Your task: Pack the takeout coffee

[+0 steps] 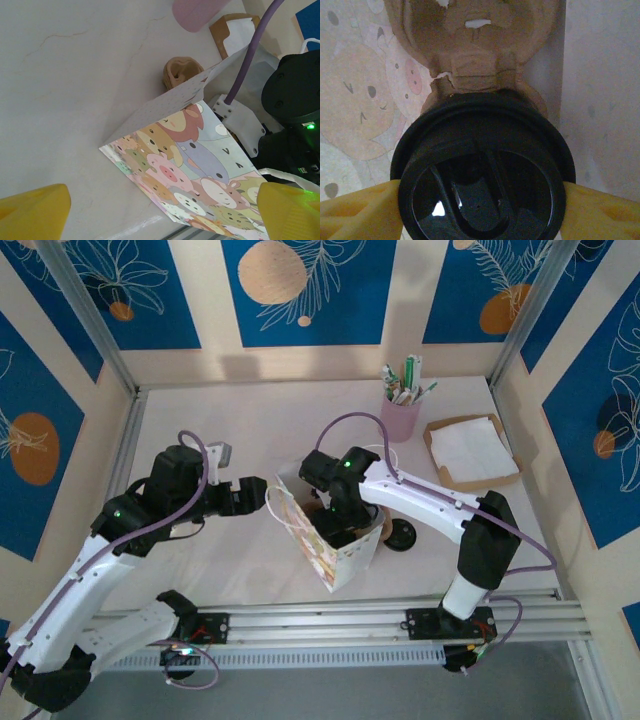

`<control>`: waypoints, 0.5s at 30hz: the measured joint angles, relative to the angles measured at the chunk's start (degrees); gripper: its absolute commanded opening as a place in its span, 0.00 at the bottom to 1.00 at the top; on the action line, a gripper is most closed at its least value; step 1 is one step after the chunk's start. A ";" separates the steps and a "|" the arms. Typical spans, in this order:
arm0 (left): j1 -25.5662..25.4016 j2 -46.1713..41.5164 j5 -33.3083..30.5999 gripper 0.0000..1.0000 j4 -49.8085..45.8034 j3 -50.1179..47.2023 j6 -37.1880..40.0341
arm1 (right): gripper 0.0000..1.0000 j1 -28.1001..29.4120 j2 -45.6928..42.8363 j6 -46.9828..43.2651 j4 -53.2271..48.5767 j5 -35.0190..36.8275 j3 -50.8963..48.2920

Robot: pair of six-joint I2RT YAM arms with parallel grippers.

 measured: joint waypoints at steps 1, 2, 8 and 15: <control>0.00 0.02 0.00 0.96 0.00 0.00 0.00 | 0.77 0.00 0.00 -0.02 -0.04 0.07 0.00; 0.00 0.00 0.00 0.96 0.00 0.00 0.00 | 0.78 0.00 0.00 -0.02 -0.13 0.09 0.00; 0.00 0.00 0.00 0.96 0.00 0.00 0.00 | 0.84 0.07 0.00 0.00 -1.05 0.37 0.35; 0.00 0.00 0.00 0.96 0.00 0.00 0.00 | 0.89 0.11 -0.02 0.17 -1.68 0.81 0.87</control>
